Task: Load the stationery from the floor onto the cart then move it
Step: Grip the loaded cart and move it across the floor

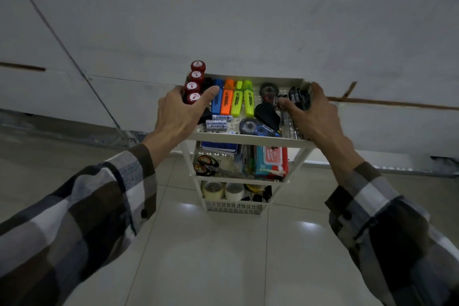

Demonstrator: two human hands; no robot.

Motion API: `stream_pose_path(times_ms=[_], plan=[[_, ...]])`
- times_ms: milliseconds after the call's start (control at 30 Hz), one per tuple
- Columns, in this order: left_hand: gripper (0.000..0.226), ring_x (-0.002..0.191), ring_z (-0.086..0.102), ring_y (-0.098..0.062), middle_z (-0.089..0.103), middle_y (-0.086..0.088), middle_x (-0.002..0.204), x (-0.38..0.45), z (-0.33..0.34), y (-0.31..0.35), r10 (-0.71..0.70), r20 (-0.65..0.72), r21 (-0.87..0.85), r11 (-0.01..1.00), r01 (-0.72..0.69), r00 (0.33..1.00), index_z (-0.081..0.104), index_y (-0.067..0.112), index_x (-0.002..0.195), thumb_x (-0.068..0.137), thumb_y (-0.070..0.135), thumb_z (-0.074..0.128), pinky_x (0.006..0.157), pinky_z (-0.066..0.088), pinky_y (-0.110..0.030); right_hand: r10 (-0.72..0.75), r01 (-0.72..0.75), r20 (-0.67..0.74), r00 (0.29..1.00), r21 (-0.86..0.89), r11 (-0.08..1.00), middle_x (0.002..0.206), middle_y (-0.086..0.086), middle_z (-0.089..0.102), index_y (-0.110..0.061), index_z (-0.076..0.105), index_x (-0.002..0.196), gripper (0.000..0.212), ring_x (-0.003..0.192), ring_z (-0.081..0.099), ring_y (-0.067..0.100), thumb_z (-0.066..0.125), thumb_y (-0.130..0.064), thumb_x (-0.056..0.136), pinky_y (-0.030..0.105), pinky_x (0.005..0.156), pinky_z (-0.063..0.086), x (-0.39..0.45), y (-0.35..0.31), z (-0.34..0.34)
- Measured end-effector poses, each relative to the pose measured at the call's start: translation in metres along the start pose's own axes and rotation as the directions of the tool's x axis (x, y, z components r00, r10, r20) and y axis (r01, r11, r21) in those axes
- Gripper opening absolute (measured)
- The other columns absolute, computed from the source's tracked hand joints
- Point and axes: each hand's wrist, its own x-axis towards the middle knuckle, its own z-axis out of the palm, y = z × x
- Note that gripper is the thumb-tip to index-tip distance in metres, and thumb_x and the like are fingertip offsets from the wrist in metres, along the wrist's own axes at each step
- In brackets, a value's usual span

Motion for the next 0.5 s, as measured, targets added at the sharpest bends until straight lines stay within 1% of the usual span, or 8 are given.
stream_pose_path(times_ms=[100, 200, 267, 300, 400, 433, 500], plan=[[0.064, 0.080, 0.073, -0.017, 0.072, -0.001, 0.093, 0.013, 0.005, 0.005, 0.001, 0.009, 0.006, 1.000, -0.001, 1.000, 0.066, 0.017, 0.109, 0.082, 0.075, 0.064, 0.077, 0.063, -0.035, -0.001, 0.001, 0.004, 1.000, -0.002, 1.000, 0.141, 0.008, 0.061, -0.025, 0.038, 0.145, 0.099, 0.121, 0.063, 0.033, 0.061, -0.087, 0.071, 0.045, 0.097, 0.053, 0.013, 0.000, 0.000], [0.061, 0.081, 0.073, -0.018, 0.071, 0.001, 0.089, 0.027, 0.010, 0.008, -0.011, 0.034, 0.015, 1.000, 0.010, 0.999, 0.065, 0.019, 0.102, 0.081, 0.077, 0.064, 0.074, 0.061, -0.032, -0.007, 0.007, -0.003, 1.000, 0.001, 1.000, 0.143, 0.007, 0.059, -0.024, 0.039, 0.145, 0.098, 0.123, 0.062, 0.032, 0.063, -0.085, 0.072, 0.045, 0.097, 0.052, 0.024, 0.000, 0.000], [0.068, 0.085, 0.073, -0.020, 0.072, 0.000, 0.091, 0.037, 0.013, 0.008, -0.025, 0.042, 0.010, 1.000, 0.024, 0.999, 0.067, 0.020, 0.101, 0.077, 0.083, 0.062, 0.077, 0.062, -0.036, -0.004, 0.004, -0.007, 1.000, 0.008, 1.000, 0.143, 0.007, 0.059, -0.023, 0.039, 0.146, 0.094, 0.123, 0.061, 0.031, 0.065, -0.080, 0.076, 0.042, 0.095, 0.051, 0.029, 0.001, 0.000], [0.072, 0.086, 0.072, -0.020, 0.072, -0.001, 0.092, 0.040, 0.014, 0.009, -0.023, 0.041, 0.019, 1.000, 0.022, 0.999, 0.067, 0.019, 0.101, 0.076, 0.085, 0.060, 0.077, 0.061, -0.037, -0.001, 0.001, -0.010, 1.000, 0.011, 1.000, 0.143, 0.006, 0.059, -0.023, 0.038, 0.146, 0.094, 0.123, 0.062, 0.031, 0.065, -0.080, 0.076, 0.041, 0.094, 0.051, 0.031, 0.001, 0.000], [0.071, 0.081, 0.069, -0.014, 0.071, 0.000, 0.091, 0.047, 0.014, 0.010, -0.008, 0.042, 0.052, 0.999, 0.006, 0.999, 0.067, 0.015, 0.104, 0.079, 0.082, 0.060, 0.069, 0.053, -0.026, 0.002, -0.002, -0.023, 1.000, 0.014, 1.000, 0.141, 0.006, 0.060, -0.023, 0.038, 0.146, 0.098, 0.121, 0.063, 0.029, 0.066, -0.082, 0.074, 0.039, 0.090, 0.052, 0.033, 0.001, 0.002], [0.071, 0.080, 0.069, -0.012, 0.071, 0.000, 0.092, 0.048, 0.014, 0.009, -0.006, 0.047, 0.052, 0.999, 0.004, 0.999, 0.067, 0.015, 0.105, 0.080, 0.081, 0.060, 0.069, 0.053, -0.025, 0.006, -0.006, -0.027, 1.000, 0.018, 1.000, 0.141, 0.006, 0.061, -0.023, 0.038, 0.146, 0.098, 0.120, 0.063, 0.029, 0.066, -0.083, 0.073, 0.039, 0.090, 0.052, 0.034, 0.000, 0.003], [0.076, 0.083, 0.069, -0.015, 0.072, 0.000, 0.094, 0.052, 0.014, 0.010, 0.003, 0.055, 0.051, 0.999, -0.006, 0.998, 0.068, 0.014, 0.106, 0.078, 0.084, 0.059, 0.073, 0.055, -0.028, 0.023, -0.022, -0.041, 0.999, 0.026, 0.999, 0.138, 0.005, 0.062, -0.024, 0.039, 0.144, 0.100, 0.118, 0.064, 0.028, 0.065, -0.085, 0.070, 0.040, 0.090, 0.054, 0.036, -0.001, 0.003]])
